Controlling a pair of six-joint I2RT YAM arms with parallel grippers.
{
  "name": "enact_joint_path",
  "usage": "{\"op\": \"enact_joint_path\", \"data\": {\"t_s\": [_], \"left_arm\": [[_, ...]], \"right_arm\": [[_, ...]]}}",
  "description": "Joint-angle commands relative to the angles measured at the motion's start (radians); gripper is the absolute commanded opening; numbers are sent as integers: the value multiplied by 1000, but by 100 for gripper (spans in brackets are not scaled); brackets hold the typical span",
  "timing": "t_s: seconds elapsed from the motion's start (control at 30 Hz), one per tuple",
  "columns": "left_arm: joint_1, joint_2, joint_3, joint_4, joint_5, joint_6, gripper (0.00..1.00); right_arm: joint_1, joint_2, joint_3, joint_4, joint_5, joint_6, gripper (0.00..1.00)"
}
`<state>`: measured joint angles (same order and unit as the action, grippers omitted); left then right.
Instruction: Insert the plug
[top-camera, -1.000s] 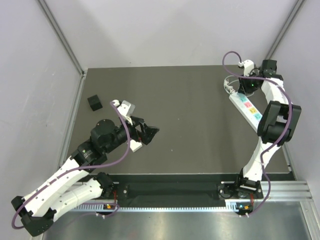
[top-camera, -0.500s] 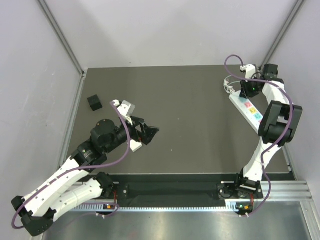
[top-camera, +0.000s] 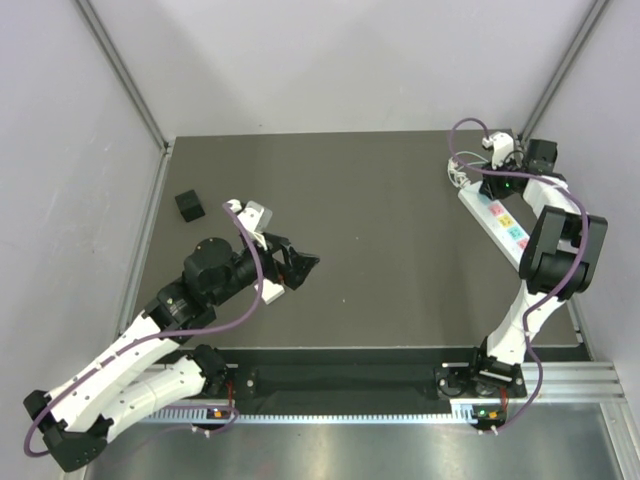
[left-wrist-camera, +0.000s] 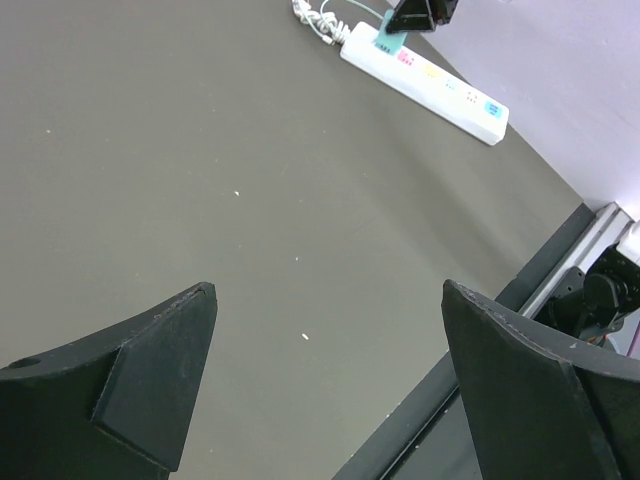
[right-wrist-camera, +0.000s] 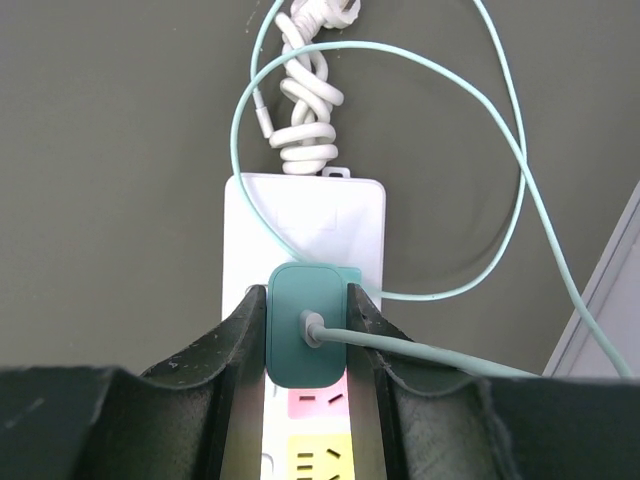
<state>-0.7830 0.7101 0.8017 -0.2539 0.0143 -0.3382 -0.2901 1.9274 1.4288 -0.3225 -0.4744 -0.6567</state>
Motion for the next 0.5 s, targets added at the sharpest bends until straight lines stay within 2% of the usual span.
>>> {"op": "enact_joint_path", "data": {"t_s": [0.0, 0.23, 0.47], "left_arm": [[-4, 11, 2, 53, 0, 4, 98], [-4, 28, 5, 59, 7, 4, 98], [-2, 32, 2, 56, 6, 2, 98]], "right_arm": [[-24, -28, -18, 83, -36, -6, 0], [-26, -24, -70, 171, -43, -11, 0], [-34, -16, -80, 180, -6, 2, 0]]}}
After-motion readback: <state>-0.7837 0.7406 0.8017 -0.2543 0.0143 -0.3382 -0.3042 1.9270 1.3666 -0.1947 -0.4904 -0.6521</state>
